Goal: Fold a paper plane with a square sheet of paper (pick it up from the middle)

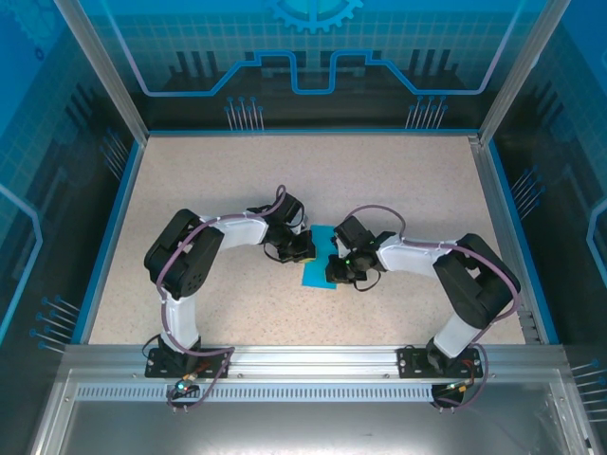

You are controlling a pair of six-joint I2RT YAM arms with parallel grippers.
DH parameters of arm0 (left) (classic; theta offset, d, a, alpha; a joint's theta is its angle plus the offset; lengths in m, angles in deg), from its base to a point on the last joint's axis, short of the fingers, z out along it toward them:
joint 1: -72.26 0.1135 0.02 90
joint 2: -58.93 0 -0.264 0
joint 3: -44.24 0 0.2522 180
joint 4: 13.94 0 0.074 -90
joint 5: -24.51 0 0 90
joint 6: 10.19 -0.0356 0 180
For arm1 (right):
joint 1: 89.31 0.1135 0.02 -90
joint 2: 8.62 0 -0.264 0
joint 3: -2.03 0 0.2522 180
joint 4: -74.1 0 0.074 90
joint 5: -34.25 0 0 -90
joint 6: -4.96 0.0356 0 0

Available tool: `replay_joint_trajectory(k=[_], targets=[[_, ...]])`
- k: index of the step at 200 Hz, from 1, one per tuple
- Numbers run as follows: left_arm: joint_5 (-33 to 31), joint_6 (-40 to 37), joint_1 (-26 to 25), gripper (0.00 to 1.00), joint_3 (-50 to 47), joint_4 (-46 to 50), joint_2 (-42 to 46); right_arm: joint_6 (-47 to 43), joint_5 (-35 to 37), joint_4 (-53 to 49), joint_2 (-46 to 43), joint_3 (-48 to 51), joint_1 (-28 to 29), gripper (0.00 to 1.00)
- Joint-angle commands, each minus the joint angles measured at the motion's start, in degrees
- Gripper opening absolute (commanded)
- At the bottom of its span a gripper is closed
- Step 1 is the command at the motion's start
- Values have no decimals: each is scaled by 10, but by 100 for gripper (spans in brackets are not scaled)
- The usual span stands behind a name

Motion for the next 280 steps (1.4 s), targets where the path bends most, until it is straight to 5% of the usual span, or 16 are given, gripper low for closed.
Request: replay_joint_trajectory(k=[1,58,218,280], targets=[[-25,7,1,5,9,25,-25,-5,11,-23,6,9,-8,11],[86,37,-7,10,-28,-114,32,2,13,-30,20,15,-11,8],[60,40,-49,10,-66,-100,21,1,9,-43,43,-1,-13,8],[0,12,-48,10,-65,-69,-2,1,24,-62,50,5,-13,8]])
